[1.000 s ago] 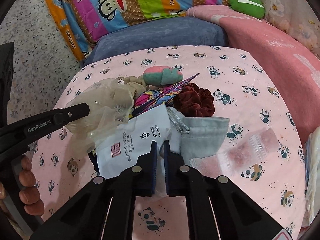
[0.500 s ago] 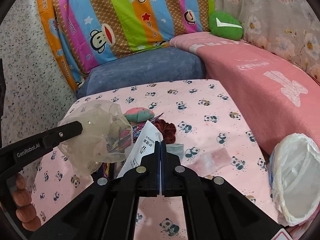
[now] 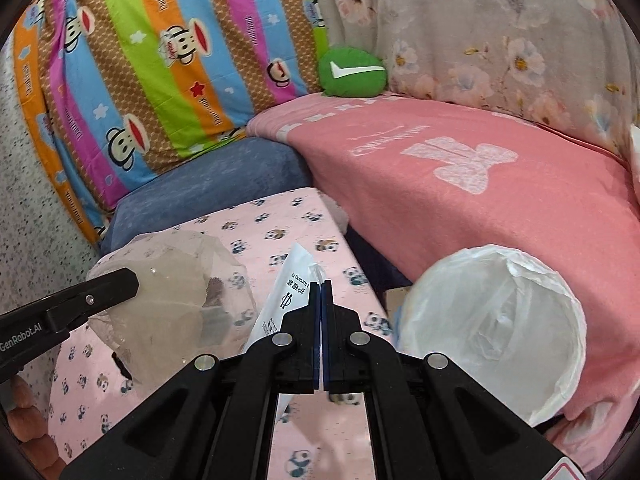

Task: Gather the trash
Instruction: 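Carry the white packet and clear wrap to the bin and open the right gripper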

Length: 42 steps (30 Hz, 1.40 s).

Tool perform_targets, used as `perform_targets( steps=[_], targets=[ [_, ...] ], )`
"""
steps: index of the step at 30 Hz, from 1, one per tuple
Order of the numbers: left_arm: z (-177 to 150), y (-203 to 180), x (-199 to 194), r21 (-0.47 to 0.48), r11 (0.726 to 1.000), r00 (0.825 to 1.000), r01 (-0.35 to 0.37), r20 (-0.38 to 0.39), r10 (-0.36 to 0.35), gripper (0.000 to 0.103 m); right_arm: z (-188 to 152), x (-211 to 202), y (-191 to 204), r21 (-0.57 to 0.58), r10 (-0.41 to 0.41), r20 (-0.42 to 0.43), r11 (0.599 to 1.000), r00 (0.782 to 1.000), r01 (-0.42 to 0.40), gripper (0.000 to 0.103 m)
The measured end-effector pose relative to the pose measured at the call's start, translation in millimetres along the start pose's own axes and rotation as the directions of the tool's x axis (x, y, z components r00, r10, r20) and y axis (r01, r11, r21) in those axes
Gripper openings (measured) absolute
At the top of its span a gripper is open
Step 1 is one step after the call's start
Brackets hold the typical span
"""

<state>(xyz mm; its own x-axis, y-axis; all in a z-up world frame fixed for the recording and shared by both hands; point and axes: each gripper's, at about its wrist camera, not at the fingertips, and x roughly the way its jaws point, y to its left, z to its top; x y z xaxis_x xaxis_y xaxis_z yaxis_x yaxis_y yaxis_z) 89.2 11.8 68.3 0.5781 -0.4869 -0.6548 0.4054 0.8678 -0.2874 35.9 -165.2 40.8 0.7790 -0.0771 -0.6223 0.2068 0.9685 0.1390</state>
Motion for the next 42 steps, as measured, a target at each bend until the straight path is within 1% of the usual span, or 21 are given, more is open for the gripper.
perform_targets(
  steps=[4,8,14,16,19,21,22,23,24,26,28,30,33,35,36,37,42],
  targets=[
    [4,-41,18,0.044,0.997,0.998,0.064,-0.027,-0.063,0.005,-2,-8,-49,0.064,-0.079,0.015,0.995,0.997,0.077,0.0],
    [7,-84,37,0.094,0.988,0.991,0.125,-0.058,-0.12,0.005,-7,-15,-95,0.13,-0.15,0.015,0.981,0.989,0.147,0.0],
    [6,-139,58,0.154,0.968,0.979,0.199,-0.086,-0.187,0.005,-15,-23,-144,0.186,-0.246,0.016,0.953,0.969,0.239,0.0],
    [5,-156,67,0.164,0.96,0.971,0.229,-0.102,-0.214,0.005,-17,-24,-159,0.203,-0.264,0.013,0.945,0.964,0.256,0.0],
    [4,-172,77,0.181,0.951,0.966,0.25,-0.109,-0.233,0.005,-20,-24,-175,0.225,-0.284,0.006,0.935,0.959,0.275,0.0],
    [2,-177,85,0.18,0.953,0.968,0.242,-0.104,-0.226,0.007,-22,-23,-182,0.235,-0.292,0.0,0.93,0.956,0.284,0.0],
    [3,-177,90,0.173,0.956,0.97,0.236,-0.104,-0.22,0.01,-22,-21,-184,0.237,-0.293,-0.003,0.929,0.956,0.285,0.0],
    [3,-176,93,0.164,0.96,0.972,0.226,-0.104,-0.211,0.023,-23,-21,-187,0.238,-0.292,-0.004,0.929,0.957,0.284,0.0],
    [3,-174,96,0.152,0.965,0.975,0.213,-0.101,-0.199,0.041,-22,-19,-187,0.237,-0.29,-0.006,0.93,0.957,0.283,0.0],
    [1,-166,99,0.13,0.975,0.982,0.18,-0.088,-0.17,0.055,-22,-13,-186,0.227,-0.28,-0.016,0.934,0.96,0.276,0.001],
    [0,-159,100,0.125,0.98,0.986,0.157,-0.084,-0.147,0.056,-22,-8,-183,0.218,-0.271,-0.022,0.938,0.962,0.269,0.007],
    [-1,-152,101,0.125,0.984,0.99,0.124,-0.086,-0.114,0.061,-21,-4,-178,0.214,-0.267,-0.025,0.94,0.963,0.266,0.011],
    [-3,-143,99,0.134,0.988,0.995,0.082,-0.075,-0.072,0.063,-21,1,-172,0.207,-0.257,-0.028,0.944,0.966,0.258,0.013],
    [-5,-135,98,0.13,0.99,0.996,0.06,-0.072,-0.051,0.065,-20,3,-167,0.199,-0.255,-0.027,0.946,0.967,0.255,0.021],
    [-5,-133,97,0.126,0.99,0.996,0.056,-0.071,-0.047,0.066,-20,3,-165,0.197,-0.257,-0.024,0.946,0.966,0.257,0.028],
    [-5,-130,97,0.122,0.991,0.996,0.052,-0.071,-0.044,0.066,-20,3,-163,0.195,-0.259,-0.02,0.946,0.966,0.258,0.032],
    [-8,-120,91,0.115,0.993,0.998,0.03,-0.065,-0.023,0.066,-18,1,-156,0.186,-0.257,-0.015,0.949,0.966,0.255,0.033]
  ],
)
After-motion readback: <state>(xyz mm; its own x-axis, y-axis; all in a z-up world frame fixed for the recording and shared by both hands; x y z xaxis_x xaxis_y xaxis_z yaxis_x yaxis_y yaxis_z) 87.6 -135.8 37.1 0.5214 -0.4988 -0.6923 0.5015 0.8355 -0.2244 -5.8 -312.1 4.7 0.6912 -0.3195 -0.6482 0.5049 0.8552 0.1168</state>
